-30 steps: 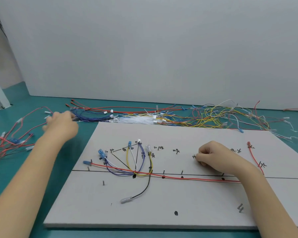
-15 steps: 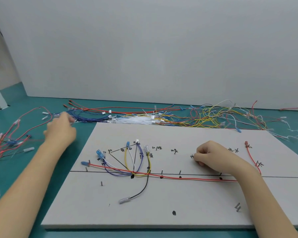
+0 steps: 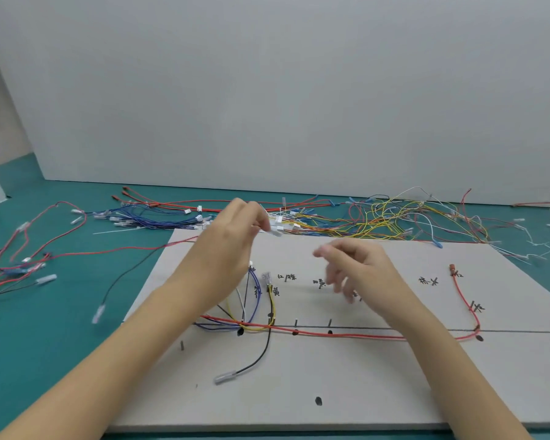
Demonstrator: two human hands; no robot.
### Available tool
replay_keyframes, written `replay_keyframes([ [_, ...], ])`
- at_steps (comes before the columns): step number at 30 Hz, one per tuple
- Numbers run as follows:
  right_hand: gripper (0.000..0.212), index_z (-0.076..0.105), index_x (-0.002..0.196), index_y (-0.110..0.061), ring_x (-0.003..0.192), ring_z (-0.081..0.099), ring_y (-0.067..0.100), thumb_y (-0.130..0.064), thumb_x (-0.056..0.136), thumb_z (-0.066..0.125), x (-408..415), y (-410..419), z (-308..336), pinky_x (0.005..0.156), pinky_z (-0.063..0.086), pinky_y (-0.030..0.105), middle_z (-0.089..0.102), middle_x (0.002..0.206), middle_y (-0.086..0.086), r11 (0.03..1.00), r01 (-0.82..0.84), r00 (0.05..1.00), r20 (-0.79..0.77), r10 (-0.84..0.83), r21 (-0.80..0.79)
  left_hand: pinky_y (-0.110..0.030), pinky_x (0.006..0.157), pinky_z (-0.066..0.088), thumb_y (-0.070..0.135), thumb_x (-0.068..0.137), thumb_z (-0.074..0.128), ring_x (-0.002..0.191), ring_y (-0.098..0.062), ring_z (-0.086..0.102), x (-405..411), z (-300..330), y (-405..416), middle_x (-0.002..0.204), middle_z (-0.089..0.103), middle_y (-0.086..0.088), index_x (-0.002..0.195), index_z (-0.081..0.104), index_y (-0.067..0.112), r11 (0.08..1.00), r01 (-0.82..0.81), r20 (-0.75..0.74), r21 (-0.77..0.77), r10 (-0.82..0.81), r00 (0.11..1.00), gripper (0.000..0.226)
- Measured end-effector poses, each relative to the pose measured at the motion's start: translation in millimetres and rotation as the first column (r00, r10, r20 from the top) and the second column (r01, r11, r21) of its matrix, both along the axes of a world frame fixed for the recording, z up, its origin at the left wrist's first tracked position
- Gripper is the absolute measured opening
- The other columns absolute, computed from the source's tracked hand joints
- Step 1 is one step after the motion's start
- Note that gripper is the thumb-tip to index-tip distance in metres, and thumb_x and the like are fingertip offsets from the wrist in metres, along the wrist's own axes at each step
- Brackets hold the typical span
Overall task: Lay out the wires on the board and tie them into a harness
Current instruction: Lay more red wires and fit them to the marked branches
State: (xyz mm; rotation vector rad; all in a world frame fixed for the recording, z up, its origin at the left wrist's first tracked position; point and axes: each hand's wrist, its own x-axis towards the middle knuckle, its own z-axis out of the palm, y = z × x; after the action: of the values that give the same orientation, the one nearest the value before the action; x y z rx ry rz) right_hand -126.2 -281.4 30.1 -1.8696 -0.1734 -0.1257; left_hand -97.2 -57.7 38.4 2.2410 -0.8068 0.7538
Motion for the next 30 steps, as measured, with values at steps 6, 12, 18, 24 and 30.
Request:
replay_keyframes([
  [6,0.051,0.057,0.086,-0.01,0.054,0.059,0.026,-0.059,0.093,0.041,-6.1,44.6,11.2,0.04,0.04,0.025,0.066,0.072,0.013,0.95,-0.249,0.932,-0.222,0.288,0.185,-0.026,0.066,0.044,0.005,0.095,0.049,0.076,-0.011,0.05,-22.4,0.3,-23.8,0.084,0.048,0.012,0.097,0.041,0.026,0.975,0.14,-0.025,-0.171,-0.146,0.989,0.023],
  [12,0.025,0.051,0.08,-0.01,0.056,0.06,0.023,-0.026,0.1,0.048,-5.2,43.7,16.6,0.038,0.041,0.026,0.056,0.067,0.005,0.894,-0.095,0.995,0.012,0.1,0.438,-0.021,0.061,0.048,0.015,0.091,0.062,0.069,-0.012,0.059,-16.3,0.3,-17.6,0.093,0.055,0.017,0.1,0.034,0.048,0.966,0.167,-0.174,-0.196,-0.202,0.964,0.044],
  [18,0.047,0.049,0.055,-0.014,0.09,0.069,0.023,-0.022,0.1,0.042,7.1,-1.7,35.7,0.075,0.059,0.032,0.072,0.086,0.007,0.494,-0.033,0.999,0.019,0.034,0.869,-0.033,0.066,0.05,0.022,0.093,0.06,0.064,-0.004,0.057,23.1,-3.2,32.5,0.067,0.063,0.014,0.086,0.058,0.038,0.991,-0.105,-0.335,0.083,0.127,0.933,0.017],
  [24,0.052,0.041,0.046,-0.015,0.068,0.061,0.011,-0.014,0.098,0.045,10.1,-45.7,35.4,0.065,0.057,0.028,0.054,0.059,-0.005,0.106,0.054,0.998,-0.055,0.007,0.993,-0.042,0.07,0.053,0.036,0.093,0.061,0.064,-0.01,0.059,45.7,-7.6,64.3,0.06,0.065,0.018,0.08,0.061,0.034,0.965,-0.247,-0.354,0.085,0.261,0.898,0.013],
  [30,0.046,0.038,0.054,-0.015,0.041,0.046,0.009,-0.017,0.1,0.04,9.6,-59.2,31.5,0.055,0.05,0.018,0.04,0.047,-0.008,-0.061,0.033,0.999,-0.032,0.014,0.998,-0.04,0.071,0.055,0.051,0.09,0.059,0.059,-0.013,0.061,58.0,-15.5,86.4,0.054,0.065,0.011,0.068,0.065,0.027,0.949,-0.299,-0.426,0.104,0.314,0.848,0.032],
])
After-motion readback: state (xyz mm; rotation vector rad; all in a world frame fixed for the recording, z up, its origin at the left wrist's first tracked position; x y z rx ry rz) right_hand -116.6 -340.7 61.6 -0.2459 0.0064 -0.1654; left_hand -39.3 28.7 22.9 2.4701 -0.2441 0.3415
